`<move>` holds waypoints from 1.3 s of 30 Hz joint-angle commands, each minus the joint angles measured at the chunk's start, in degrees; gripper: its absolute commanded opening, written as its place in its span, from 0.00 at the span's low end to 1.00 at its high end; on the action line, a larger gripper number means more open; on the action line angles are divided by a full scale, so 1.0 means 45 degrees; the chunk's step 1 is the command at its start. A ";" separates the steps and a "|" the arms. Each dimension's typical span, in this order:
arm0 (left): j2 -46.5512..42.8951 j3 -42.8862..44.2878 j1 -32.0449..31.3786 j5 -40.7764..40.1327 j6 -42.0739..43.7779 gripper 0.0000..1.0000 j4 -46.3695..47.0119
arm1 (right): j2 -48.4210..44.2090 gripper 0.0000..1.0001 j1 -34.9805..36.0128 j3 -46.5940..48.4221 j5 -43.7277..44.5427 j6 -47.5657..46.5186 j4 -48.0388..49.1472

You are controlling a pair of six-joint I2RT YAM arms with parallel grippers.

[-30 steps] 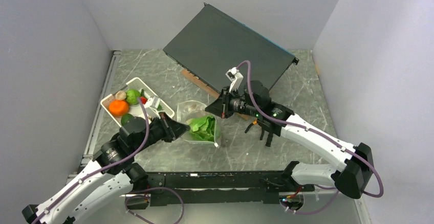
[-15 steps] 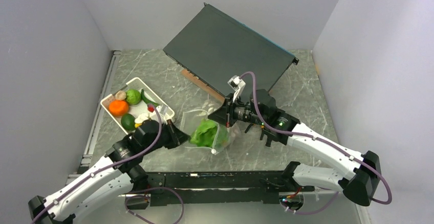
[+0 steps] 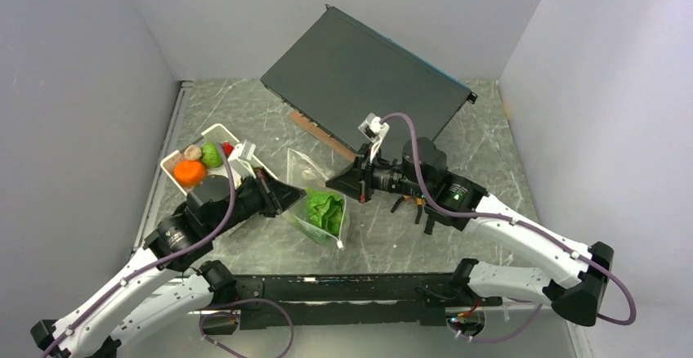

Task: Place the food in the zip-top bag and seal the zipper
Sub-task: Adjust the zipper food storage bag at the center of the board.

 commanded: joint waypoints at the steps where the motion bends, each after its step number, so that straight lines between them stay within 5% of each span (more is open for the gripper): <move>1: 0.0093 -0.0535 -0.0038 0.0395 0.0254 0.00 0.0638 | -0.0216 0.00 0.0586 0.0069 0.0149 0.0024 0.1251; 6: -0.0464 -0.3539 0.0016 -0.0429 -0.1390 0.00 0.1076 | 0.0782 0.00 0.0717 -0.1982 0.0699 0.0552 0.2404; 15: -0.0687 -0.0202 0.0007 -0.0449 -0.0072 0.00 -0.0616 | 0.0727 0.00 0.1405 0.0776 0.2032 -0.0347 0.0189; 26: -0.3627 -0.4401 0.0012 -0.1061 -0.1954 0.00 0.0665 | 0.0640 0.00 0.1443 -0.1105 0.2284 -0.0059 0.0758; 33: -0.0680 -0.1379 0.0018 -0.1315 -0.0240 0.05 0.0313 | 0.0315 0.00 0.1598 0.1185 0.3400 -0.1683 -0.0683; 39: 0.1359 -0.2021 0.0014 -0.0328 -0.0370 0.00 0.1657 | -0.0157 0.00 0.2577 0.1299 0.4506 -0.2176 -0.1284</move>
